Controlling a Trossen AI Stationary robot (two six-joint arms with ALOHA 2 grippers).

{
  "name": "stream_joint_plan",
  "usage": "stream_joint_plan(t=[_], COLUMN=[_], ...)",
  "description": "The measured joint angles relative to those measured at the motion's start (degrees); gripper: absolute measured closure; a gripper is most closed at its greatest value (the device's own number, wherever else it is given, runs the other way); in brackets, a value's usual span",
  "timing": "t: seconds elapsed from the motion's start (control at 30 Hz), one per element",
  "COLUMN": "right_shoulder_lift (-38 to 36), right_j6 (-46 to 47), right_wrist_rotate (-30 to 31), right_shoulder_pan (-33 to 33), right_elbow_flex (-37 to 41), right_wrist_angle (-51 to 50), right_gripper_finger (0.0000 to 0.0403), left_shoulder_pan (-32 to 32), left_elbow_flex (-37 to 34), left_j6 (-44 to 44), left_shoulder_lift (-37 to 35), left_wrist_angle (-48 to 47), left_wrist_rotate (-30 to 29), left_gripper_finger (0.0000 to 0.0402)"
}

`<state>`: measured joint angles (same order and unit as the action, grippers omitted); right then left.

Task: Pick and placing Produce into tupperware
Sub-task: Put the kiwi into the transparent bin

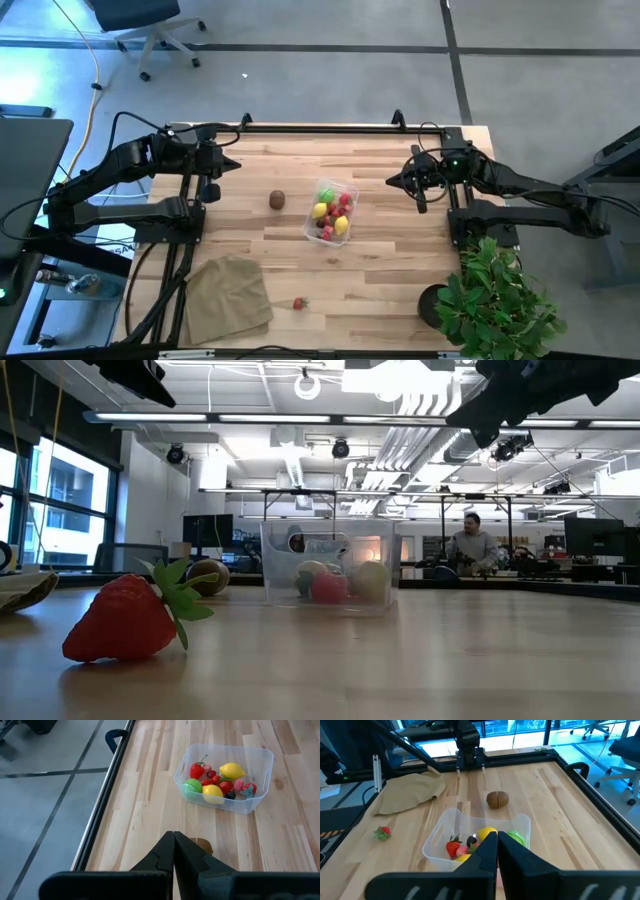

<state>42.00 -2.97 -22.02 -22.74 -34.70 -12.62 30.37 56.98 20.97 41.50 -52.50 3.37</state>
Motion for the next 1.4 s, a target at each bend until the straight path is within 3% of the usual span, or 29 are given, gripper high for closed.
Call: stream_joint_plan(t=[0.7, 0.9, 1.1, 1.4], right_shoulder_lift=[0.02, 0.02, 0.03, 0.04], right_j6=[0.01, 0.01, 0.01, 0.01], right_wrist_rotate=[0.0, 0.0, 0.0, -0.01], right_shoulder_pan=[0.01, 0.02, 0.02, 0.02], right_elbow_flex=[-0.04, -0.04, -0.04, -0.04], right_wrist_angle=[-0.02, -0.02, -0.02, -0.03], right_gripper_finger=[0.0398, 0.0398, 0.0398, 0.0398], left_shoulder_pan=[-0.02, 0.0, 0.04, 0.02], left_elbow_flex=[0.0, 0.53, 8.44, 26.72], left_j6=[-1.16, -4.49, -12.86, -28.8], left_shoulder_lift=[0.0, 1.47, 10.86, 31.92], left_wrist_angle=[0.02, 0.32, -4.89, -22.87], left_wrist_rotate=[0.22, 5.81, -1.35, -9.21], left_gripper_finger=[0.0401, 0.0401, 0.0401, 0.0401])
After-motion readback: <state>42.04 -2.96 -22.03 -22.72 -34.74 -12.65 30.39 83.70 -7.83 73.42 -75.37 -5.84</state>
